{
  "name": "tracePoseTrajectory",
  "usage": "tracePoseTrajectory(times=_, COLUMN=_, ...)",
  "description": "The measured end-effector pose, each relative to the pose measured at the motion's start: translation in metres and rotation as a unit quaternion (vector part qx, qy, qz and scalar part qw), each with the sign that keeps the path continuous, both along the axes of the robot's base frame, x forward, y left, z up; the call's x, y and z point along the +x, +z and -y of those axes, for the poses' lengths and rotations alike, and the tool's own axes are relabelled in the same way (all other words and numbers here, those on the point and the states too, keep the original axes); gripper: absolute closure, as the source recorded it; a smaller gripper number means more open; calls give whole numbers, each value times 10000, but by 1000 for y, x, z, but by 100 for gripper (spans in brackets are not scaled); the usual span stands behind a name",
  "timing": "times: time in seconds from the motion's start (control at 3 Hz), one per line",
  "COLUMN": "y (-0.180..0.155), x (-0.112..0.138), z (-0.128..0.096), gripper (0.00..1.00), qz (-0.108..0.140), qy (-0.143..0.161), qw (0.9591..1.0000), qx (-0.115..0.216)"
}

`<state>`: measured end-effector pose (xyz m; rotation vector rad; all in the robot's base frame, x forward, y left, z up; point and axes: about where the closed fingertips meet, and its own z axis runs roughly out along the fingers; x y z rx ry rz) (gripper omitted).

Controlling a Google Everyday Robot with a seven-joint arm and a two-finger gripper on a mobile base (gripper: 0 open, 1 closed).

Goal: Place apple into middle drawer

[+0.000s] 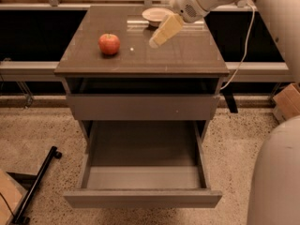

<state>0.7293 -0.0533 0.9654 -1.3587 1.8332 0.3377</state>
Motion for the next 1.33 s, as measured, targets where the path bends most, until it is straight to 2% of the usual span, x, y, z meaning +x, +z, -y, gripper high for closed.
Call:
tracePoseTrajectory(times=0.33, y=-4, x=1, z=-5, gripper=0, qz=-34, qy=4, qw=10000, qx=45)
tracePoseTrajectory(times=0.67, y=-34, x=11, z=-41, gripper=0, qz=-283, qy=42, qw=9989, qx=362)
tracePoseTrajectory(times=1.0, y=-69, x=32, z=-91, gripper=0, qz=-473, qy=83, qw=9958, qx=773)
tracePoseTrajectory(times=1.33, y=-94, x=56, z=-131, gripper=0, qz=-574, qy=106, qw=9915, qx=1158)
